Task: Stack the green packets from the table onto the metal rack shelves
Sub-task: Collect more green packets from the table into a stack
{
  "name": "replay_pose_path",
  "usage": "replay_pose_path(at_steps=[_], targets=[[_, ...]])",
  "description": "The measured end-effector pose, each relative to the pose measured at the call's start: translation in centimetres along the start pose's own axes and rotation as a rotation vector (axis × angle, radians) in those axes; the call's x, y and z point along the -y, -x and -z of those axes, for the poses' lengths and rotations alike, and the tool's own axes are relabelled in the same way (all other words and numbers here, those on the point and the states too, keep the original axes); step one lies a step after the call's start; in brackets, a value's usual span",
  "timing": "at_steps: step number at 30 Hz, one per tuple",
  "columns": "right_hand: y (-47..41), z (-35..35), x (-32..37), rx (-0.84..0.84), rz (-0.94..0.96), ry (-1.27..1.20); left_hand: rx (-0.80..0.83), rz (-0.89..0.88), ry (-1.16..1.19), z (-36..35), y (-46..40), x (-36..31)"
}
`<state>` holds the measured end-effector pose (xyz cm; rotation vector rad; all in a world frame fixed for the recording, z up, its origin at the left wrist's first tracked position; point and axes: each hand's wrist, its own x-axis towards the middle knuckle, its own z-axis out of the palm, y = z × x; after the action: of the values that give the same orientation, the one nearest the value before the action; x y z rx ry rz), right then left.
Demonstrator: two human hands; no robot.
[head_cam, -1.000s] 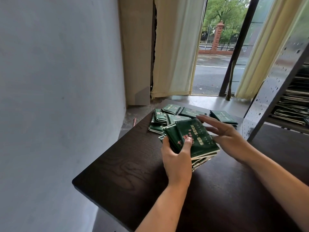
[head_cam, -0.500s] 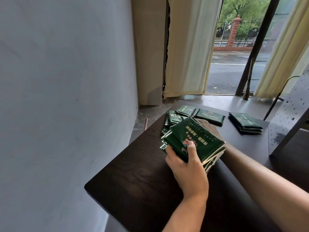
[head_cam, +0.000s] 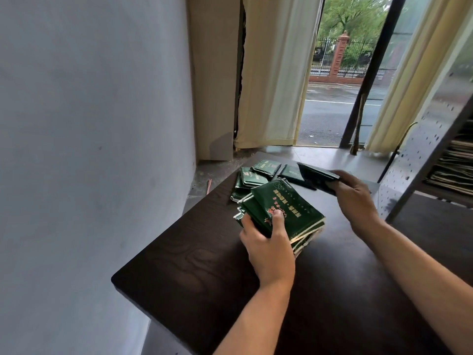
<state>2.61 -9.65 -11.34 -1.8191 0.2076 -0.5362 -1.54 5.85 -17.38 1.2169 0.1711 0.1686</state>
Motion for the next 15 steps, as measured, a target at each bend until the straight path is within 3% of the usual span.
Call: replay_pose_path(at_steps=[3,10,12,15], targets=[[1.6,1.4,2.1,0.167,0.008,-0.229,0.053,0.010,0.007,0.1,0.2,-0.2],[4.4,1.5,2.5,0.465,-0.069,-0.275,0.190,0.098,0.171,0.3,0.5,-0.9],[4.9,1.4,2.1,0.490,-0.082,-0.275,0.233,0.110,0.180,0.2,0.6,-1.1],[5.3,1.8,1.1,0.436,-0.081,-0.278,0.276,0.054,0.011,-0.1,0.8,-0.7]])
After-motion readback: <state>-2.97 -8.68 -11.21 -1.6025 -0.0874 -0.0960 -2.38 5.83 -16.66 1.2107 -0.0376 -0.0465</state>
